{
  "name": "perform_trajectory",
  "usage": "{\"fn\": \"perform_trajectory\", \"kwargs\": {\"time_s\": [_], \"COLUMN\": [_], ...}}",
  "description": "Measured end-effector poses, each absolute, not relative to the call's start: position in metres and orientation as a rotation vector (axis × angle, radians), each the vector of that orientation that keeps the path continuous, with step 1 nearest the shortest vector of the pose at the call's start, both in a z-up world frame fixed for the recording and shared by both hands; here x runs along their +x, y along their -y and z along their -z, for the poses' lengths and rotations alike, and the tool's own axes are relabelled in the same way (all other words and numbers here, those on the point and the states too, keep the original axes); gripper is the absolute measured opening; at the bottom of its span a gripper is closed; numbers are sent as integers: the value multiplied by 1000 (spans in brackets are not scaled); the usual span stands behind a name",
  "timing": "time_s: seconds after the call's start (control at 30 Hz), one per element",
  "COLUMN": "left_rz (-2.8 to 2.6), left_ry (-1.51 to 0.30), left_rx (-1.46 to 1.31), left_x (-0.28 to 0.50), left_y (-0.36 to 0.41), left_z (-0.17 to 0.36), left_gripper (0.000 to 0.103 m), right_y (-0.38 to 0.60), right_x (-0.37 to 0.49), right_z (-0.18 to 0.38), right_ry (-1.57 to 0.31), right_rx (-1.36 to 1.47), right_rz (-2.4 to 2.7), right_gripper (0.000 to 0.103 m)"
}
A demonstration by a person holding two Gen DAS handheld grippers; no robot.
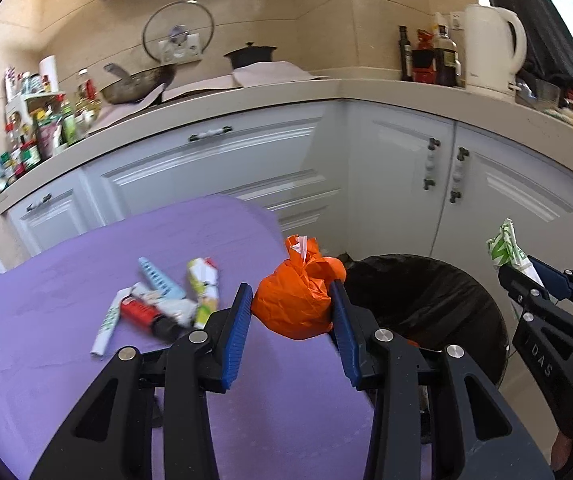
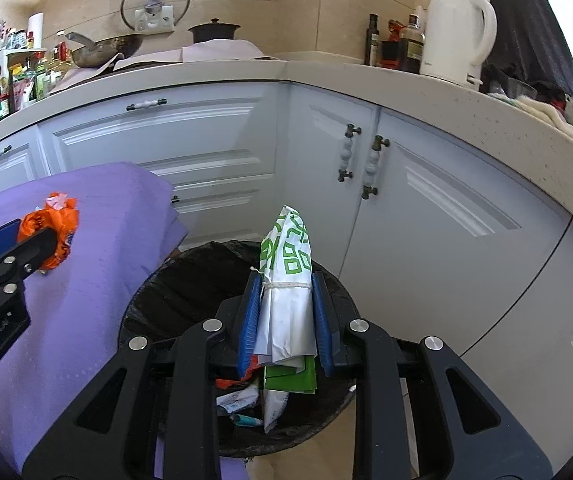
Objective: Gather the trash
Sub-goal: 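Move both tools over the bin and release the orange bag and white wrapper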
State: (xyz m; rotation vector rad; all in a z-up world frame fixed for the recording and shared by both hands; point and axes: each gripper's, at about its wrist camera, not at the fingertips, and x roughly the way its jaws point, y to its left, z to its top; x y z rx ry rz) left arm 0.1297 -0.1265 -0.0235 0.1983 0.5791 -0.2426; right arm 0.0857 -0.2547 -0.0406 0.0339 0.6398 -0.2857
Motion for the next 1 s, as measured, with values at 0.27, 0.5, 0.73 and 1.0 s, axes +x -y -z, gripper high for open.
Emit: {"fn": "perform_trajectory", "kwargs": {"time_s": [0.27,0.5,0.73,1.0], "left_rz": [265,284,274,234], "left_ry": [-595,-628,-667,-658], "left_rx": [220,259,235,221], "left_x": [137,151,155,153], "left_y": [150,170,165,146], "left_z": [30,44,50,41], "left_gripper": [40,49,59,60], "right_y": [270,280,285,271], "right_x": [88,98,98,101], "right_z": [45,52,53,48], "right_ry": [-639,-647,-644,-644], "right_rx": [50,59,67,72], "right_rz": [301,326,335,287], "right_gripper": [25,27,36,36]}}
